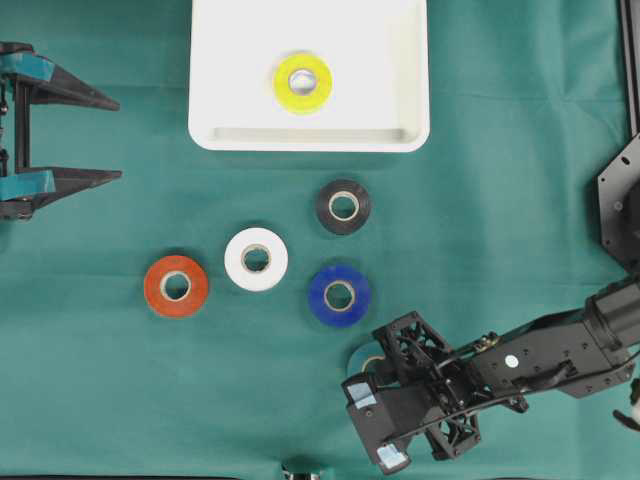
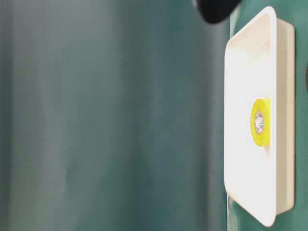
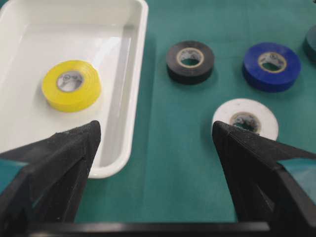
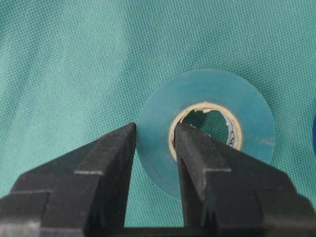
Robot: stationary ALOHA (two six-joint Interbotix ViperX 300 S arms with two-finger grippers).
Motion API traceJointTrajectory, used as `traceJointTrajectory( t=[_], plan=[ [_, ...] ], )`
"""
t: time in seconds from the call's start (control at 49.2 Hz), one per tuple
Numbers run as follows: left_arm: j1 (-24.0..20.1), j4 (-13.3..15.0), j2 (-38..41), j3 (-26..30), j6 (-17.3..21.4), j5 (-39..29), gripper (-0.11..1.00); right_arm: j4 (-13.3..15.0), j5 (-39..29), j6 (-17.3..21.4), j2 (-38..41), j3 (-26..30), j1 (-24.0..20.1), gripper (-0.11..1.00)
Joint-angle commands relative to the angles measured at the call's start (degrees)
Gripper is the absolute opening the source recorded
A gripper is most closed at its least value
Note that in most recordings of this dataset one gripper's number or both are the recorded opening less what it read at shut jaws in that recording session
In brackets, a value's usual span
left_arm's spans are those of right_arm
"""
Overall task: Pick up the tape from a random location and place it into the white case.
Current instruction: 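Lower the right gripper and close it on the teal tape rim, then lift the teal tape and carry it toward the white tray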
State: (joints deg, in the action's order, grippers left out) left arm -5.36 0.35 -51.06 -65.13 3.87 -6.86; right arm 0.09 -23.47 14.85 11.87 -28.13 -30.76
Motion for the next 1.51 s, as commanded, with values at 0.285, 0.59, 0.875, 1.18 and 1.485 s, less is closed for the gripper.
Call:
traceJointTrajectory(
  t=[0.285, 0.59, 0.875, 1.18, 1.485],
  plan=[
    [-0.2, 0.2, 0.3, 0.5, 0.0, 0.4, 0.99, 0.6, -4.7, 0.2, -6.6, 1.7, -0.3, 0.28],
    [-0.2, 0.1, 0.3, 0.5, 0.0, 0.5, 0.99, 2.3, -14.1, 0.4, -10.3, 5.2, -0.3, 0.28],
    [-0.2, 0.1, 0.2, 0.5, 0.0, 0.5, 0.99, 4.0, -24.2, 0.4, -12.7, 9.8, -0.3, 0.28],
    [-0.1, 0.1, 0.2, 0.5, 0.0, 0.5, 0.99, 4.2, -33.3, 0.4, -15.8, 14.2, -0.3, 0.28],
    [-0.1, 0.1, 0.3, 0.5, 0.0, 0.4, 0.99, 5.2, -40.4, 2.7, -17.3, 18.1, -0.3, 0.28]
  ],
)
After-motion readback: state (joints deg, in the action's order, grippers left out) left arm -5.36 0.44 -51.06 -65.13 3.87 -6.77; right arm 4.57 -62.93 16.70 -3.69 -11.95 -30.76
